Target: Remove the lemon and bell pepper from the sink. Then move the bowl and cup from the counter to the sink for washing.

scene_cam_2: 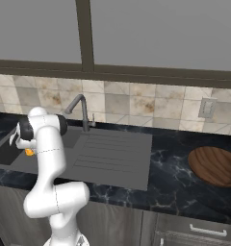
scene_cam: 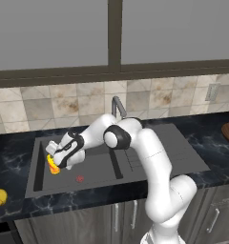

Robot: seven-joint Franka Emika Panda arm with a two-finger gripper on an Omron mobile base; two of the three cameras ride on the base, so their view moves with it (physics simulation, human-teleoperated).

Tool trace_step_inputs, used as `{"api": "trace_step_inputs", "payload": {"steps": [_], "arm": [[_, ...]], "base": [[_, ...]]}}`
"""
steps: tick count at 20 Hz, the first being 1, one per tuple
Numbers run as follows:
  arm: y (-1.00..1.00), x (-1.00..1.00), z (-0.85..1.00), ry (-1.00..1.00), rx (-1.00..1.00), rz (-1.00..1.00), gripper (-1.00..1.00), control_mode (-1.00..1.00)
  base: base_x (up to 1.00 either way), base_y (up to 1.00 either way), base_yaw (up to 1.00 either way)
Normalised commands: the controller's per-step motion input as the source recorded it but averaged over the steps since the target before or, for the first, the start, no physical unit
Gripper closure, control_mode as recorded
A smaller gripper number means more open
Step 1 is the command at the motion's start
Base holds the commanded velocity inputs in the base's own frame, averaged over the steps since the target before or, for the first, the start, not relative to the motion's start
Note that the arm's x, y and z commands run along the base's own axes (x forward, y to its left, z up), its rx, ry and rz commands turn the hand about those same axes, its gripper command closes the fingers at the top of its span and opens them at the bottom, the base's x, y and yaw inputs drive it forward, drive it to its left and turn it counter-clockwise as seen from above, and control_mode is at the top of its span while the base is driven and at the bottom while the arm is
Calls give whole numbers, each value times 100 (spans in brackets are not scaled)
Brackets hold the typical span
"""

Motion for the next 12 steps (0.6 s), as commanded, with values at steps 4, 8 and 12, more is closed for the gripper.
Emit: {"api": "trace_step_inputs", "payload": {"steps": [4, 8, 12], "arm": [[-8, -7, -14, 0, 0, -5, -100, -100], [-4, -13, -10, 0, 0, -7, -100, -100], [-2, -17, -5, 0, 0, -9, -100, -100]], "base": [[0, 0, 0], [0, 0, 0], [0, 0, 0]]}}
